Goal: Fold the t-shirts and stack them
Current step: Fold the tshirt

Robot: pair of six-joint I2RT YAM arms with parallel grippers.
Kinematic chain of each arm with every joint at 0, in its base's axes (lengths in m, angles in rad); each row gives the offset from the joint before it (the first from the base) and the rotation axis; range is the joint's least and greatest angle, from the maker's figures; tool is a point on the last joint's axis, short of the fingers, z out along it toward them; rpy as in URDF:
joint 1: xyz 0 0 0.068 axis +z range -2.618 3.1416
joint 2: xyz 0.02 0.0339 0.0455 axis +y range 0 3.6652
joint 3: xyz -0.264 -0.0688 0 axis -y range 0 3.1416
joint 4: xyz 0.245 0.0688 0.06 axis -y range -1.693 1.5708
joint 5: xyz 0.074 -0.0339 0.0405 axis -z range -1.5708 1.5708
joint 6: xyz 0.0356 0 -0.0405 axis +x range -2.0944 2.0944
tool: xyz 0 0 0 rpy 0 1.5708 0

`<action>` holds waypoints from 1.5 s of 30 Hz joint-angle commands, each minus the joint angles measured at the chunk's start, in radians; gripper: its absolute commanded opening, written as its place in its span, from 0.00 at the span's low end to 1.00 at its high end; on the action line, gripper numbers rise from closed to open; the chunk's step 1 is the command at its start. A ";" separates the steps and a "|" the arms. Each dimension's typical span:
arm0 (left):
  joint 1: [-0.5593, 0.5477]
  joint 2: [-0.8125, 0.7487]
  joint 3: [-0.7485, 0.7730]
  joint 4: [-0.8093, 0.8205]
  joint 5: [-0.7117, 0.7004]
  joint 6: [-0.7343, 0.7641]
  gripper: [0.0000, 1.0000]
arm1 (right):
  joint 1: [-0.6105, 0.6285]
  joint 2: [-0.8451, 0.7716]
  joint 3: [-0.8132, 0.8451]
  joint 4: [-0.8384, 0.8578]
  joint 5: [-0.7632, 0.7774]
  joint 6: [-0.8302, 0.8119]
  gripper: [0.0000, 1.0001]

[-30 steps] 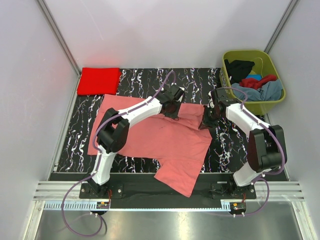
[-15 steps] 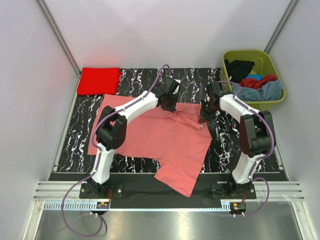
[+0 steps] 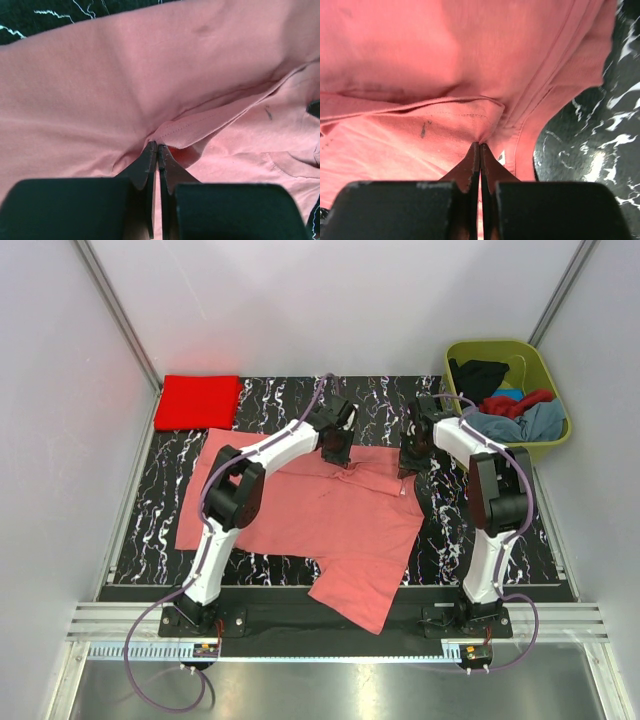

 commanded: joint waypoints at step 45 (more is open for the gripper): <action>0.103 0.098 0.139 -0.024 0.024 0.016 0.32 | -0.013 -0.037 0.183 -0.087 -0.092 0.035 0.36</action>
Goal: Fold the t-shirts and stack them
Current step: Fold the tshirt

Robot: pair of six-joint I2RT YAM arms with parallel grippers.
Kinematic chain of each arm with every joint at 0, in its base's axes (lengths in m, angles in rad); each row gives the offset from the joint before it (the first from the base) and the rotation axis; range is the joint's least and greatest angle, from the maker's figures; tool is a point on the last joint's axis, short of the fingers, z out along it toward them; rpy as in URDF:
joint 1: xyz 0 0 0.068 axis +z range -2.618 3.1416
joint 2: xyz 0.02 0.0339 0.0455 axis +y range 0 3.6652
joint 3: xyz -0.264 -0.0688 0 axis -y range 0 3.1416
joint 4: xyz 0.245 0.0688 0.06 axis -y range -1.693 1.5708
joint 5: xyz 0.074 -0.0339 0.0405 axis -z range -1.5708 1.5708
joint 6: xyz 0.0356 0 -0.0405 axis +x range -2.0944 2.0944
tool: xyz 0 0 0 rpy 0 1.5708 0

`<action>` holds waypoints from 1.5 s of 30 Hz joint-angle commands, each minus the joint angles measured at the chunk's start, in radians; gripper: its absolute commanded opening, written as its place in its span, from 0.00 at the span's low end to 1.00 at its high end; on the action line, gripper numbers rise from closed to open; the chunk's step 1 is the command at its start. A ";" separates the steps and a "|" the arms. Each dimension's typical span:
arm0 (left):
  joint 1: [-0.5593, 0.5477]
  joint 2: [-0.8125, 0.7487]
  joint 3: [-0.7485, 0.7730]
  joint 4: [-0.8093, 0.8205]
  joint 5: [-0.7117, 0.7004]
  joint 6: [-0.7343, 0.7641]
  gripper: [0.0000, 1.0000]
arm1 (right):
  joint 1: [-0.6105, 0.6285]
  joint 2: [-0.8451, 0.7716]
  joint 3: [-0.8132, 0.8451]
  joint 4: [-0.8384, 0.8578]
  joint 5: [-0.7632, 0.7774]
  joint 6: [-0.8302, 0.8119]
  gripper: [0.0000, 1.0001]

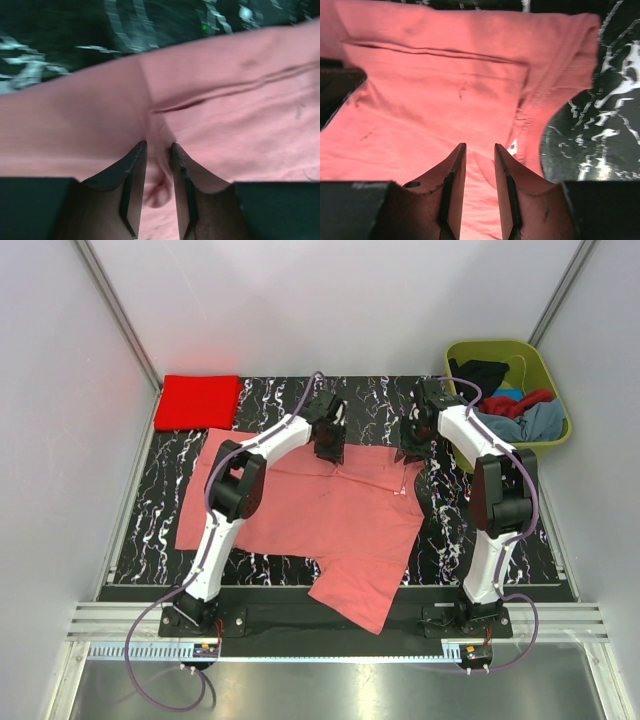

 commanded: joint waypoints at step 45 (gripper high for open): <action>0.557 -0.425 -0.417 0.075 -0.033 0.042 0.39 | -0.023 0.551 0.605 -0.097 0.488 0.009 0.18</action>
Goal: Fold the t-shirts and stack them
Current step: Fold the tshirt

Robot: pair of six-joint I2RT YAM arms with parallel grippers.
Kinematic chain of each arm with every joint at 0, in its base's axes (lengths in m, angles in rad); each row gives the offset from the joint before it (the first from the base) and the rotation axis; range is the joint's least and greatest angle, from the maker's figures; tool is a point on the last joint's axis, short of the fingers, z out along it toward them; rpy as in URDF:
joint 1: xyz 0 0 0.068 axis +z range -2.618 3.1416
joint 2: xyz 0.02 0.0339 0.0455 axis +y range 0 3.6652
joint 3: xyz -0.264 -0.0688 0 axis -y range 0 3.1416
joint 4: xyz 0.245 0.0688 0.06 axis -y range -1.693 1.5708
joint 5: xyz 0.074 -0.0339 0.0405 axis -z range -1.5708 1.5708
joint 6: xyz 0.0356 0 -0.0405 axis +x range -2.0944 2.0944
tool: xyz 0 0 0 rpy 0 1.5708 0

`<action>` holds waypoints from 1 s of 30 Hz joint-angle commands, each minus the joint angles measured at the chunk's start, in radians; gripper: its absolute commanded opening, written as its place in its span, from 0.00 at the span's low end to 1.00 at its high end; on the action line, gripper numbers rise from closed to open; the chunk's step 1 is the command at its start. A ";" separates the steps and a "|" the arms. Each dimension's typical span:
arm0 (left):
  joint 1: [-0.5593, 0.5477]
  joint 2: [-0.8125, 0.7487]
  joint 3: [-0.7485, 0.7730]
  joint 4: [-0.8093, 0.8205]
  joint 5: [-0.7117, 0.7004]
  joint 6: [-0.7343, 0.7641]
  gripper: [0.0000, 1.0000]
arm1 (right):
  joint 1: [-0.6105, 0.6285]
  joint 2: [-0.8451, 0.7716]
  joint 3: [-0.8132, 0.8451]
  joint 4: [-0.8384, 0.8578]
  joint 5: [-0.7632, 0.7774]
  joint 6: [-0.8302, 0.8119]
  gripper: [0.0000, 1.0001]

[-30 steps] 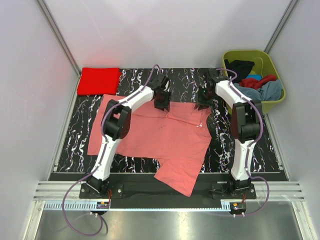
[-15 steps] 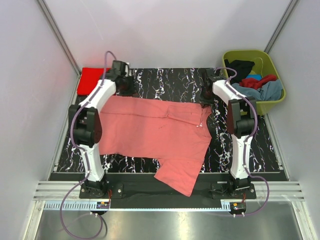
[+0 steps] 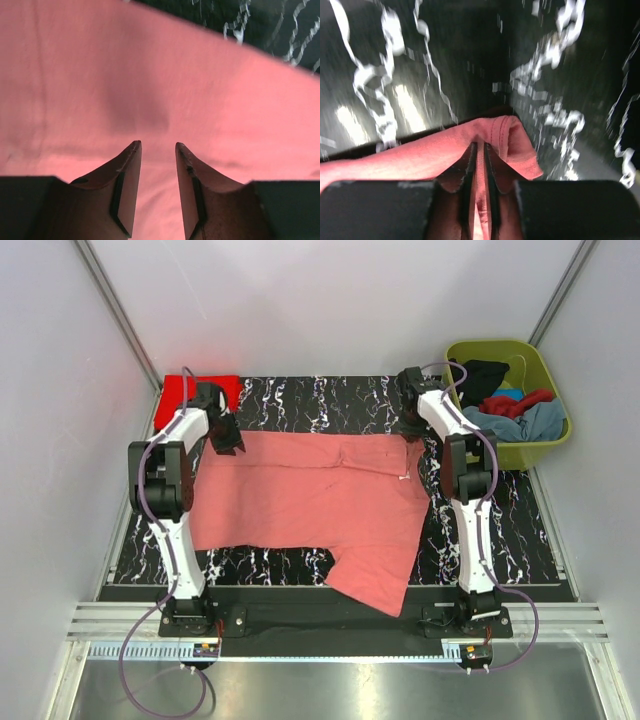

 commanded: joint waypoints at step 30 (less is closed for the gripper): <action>0.385 -0.853 -0.948 -0.061 -0.051 -0.363 0.45 | 0.211 -0.974 -0.873 -0.037 -0.505 0.180 0.74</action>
